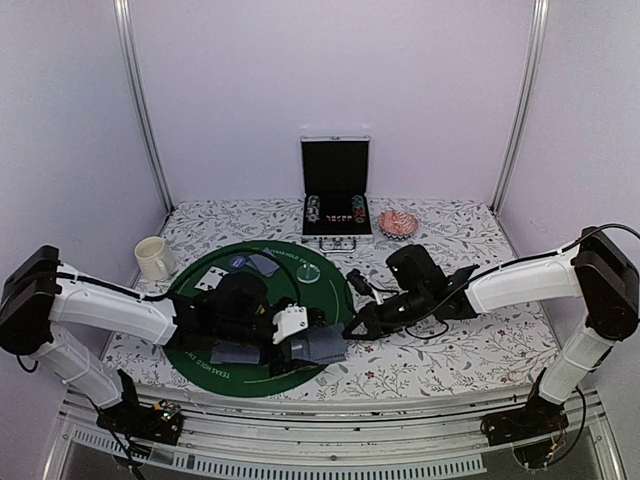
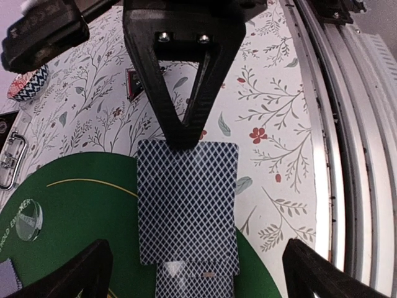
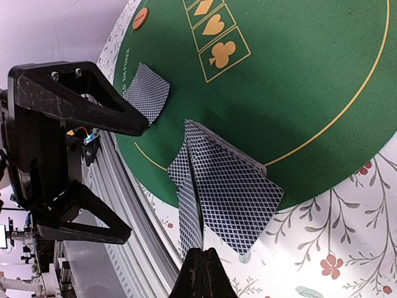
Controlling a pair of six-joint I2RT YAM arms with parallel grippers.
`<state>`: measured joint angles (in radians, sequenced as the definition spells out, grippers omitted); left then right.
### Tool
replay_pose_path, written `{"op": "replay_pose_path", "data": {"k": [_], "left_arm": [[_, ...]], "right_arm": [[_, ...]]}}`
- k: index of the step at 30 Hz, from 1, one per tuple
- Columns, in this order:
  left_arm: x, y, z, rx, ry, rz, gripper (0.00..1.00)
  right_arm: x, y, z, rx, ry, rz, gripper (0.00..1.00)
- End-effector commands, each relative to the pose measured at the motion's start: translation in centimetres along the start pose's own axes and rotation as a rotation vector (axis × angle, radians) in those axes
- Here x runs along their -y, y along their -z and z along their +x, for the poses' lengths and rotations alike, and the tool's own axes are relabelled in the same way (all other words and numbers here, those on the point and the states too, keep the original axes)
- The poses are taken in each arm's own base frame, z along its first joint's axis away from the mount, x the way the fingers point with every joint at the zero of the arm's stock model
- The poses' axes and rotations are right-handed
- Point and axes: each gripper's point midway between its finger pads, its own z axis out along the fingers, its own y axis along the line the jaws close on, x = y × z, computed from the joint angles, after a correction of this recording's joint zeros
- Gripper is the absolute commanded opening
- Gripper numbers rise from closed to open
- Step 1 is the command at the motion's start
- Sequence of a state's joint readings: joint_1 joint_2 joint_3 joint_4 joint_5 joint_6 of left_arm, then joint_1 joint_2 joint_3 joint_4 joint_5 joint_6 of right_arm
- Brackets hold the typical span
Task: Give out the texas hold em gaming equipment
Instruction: Pick up the poker card from the face-down deck piles, then place the poker card in the face-down deck piles.
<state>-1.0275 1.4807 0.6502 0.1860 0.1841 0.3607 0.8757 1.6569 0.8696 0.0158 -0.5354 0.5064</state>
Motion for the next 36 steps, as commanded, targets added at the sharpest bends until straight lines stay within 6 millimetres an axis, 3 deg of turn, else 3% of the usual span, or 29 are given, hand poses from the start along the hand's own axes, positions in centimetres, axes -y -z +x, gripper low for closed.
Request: {"op": "replay_pose_path", "data": {"k": [1,9,12,15,18,21,24,31,36], "left_arm": [[-0.8,2.5,-2.0,0.075,0.047,-0.017,0.98],[-4.9,10.7,-9.5,0.434,0.262,-0.074,0.98],[-6.5,12.6,-11.0,0.495,0.418,-0.043,0.83],[-5.8,13.9,-12.9,0.532,0.427,0.068,0.73],[-4.6,15.1,-14.8,0.594,0.403,0.163,0.72],[-4.8,15.8,-15.7,0.644,0.398,0.159,0.71],[-5.0,15.8,-16.2,0.667,0.402,0.167,0.70],[-3.5,14.1,-16.4,0.645,0.318,0.185,0.79],[-5.6,13.7,-14.6,0.553,0.260,-0.013,0.84]], "right_arm": [[-1.6,2.0,-1.1,0.053,0.063,-0.042,0.02],[-5.7,6.0,-3.5,0.166,0.239,-0.093,0.02],[-8.0,8.4,-4.6,0.233,0.334,-0.123,0.02],[-11.0,11.5,-6.0,0.338,0.452,-0.158,0.02],[-13.9,14.6,-7.0,0.456,0.560,-0.208,0.02],[-15.8,16.6,-7.7,0.540,0.623,-0.247,0.02],[-16.3,16.7,-8.0,0.548,0.638,-0.262,0.02],[-16.0,15.3,-7.7,0.494,0.621,-0.288,0.02],[-11.7,12.0,-7.5,0.395,0.456,-0.159,0.02]]}}
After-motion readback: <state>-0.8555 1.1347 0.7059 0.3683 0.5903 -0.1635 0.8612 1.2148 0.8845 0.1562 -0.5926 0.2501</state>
